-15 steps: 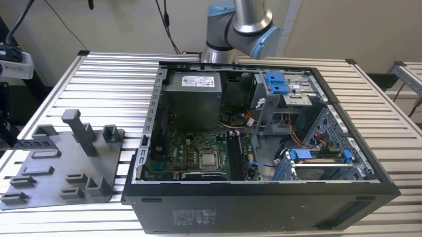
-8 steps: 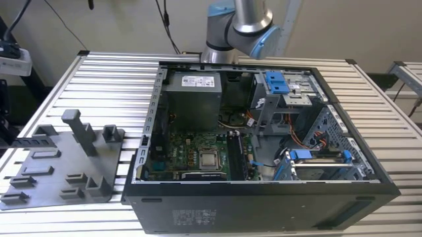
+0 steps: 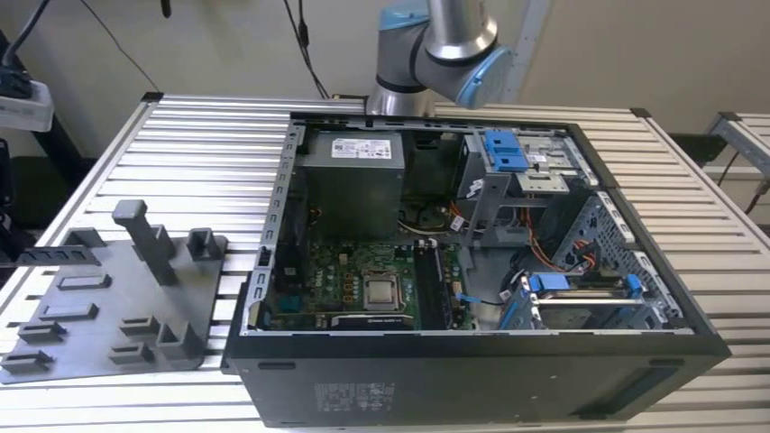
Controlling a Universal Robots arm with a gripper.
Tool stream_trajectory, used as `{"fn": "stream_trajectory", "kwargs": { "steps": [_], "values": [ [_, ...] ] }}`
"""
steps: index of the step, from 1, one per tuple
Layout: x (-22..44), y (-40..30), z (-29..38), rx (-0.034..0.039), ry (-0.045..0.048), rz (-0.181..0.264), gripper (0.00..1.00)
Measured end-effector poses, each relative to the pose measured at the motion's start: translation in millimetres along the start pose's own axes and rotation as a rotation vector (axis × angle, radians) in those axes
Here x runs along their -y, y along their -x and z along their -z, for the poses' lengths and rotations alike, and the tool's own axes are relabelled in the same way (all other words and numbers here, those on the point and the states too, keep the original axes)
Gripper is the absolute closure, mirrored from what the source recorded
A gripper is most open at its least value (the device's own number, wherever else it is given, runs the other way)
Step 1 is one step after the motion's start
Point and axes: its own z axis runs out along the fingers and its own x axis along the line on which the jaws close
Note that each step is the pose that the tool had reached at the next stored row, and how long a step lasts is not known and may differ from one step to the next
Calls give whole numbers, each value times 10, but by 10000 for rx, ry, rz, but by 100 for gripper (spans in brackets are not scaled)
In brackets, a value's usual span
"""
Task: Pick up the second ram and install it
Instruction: 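Pick up the second ram and move it above second insertion slot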
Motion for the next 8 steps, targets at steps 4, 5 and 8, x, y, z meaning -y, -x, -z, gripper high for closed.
{"fn": "stream_trajectory", "kwargs": {
  "steps": [4,5,8],
  "values": [
    [-1,1,42,0,0,-1,86],
    [-1,1,52,0,0,-2,86],
    [-1,1,81,0,0,-3,86]
  ]
}}
